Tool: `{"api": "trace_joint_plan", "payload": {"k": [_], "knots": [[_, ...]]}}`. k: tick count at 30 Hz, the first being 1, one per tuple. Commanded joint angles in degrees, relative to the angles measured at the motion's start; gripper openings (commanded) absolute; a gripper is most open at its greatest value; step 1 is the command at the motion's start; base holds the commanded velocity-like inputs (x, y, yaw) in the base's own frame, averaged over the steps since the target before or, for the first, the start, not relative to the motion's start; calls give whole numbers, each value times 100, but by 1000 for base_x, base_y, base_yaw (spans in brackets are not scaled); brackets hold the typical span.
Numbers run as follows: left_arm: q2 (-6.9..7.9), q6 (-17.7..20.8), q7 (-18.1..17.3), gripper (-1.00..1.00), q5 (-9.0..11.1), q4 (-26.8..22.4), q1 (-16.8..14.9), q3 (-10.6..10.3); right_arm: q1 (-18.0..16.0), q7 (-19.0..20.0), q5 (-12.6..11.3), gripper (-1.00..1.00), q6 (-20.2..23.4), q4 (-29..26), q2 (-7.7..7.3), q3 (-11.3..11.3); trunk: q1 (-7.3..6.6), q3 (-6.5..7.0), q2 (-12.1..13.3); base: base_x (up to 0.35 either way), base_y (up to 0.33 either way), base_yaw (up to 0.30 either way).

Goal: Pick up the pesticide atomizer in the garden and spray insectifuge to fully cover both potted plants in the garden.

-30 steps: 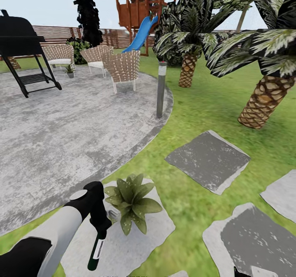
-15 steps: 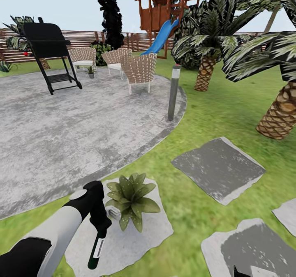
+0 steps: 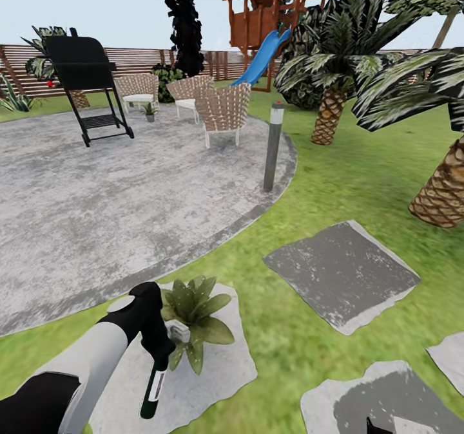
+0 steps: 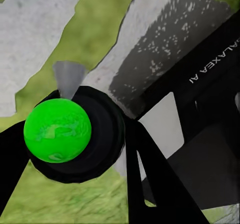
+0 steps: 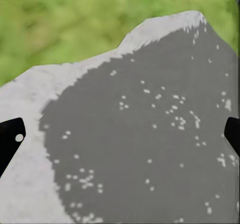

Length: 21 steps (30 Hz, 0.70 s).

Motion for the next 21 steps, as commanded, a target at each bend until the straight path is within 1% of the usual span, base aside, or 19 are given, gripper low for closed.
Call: {"api": "trace_joint_plan", "payload": {"k": [1, 13, 17, 19, 21], "knots": [[2, 61, -57, -100, -40, -7, -3, 0, -5, -3, 60, 100, -25, 11, 2, -41, 0, -5, -2, 75, -297, 231], [5, 61, -55, -100, -46, -7, -1, 26, -5, -3, 60, 100, -25, 18, 10, -35, 0, -5, -2, 6, -313, 275], [57, 60, -56, -100, -47, -7, 55, 43, -5, -3, 60, 100, -25, 18, 4, -34, 0, -5, -2, 0, -314, 278], [70, 57, -57, -100, -46, -7, 67, 101, -5, -3, 60, 100, -25, 18, 8, -33, 0, -5, -2, 42, -313, 278], [73, 50, -57, -100, -41, -7, 74, 303, -5, -3, 60, 100, -25, 18, 8, -32, 0, -5, -2, 179, -260, 278]]}}
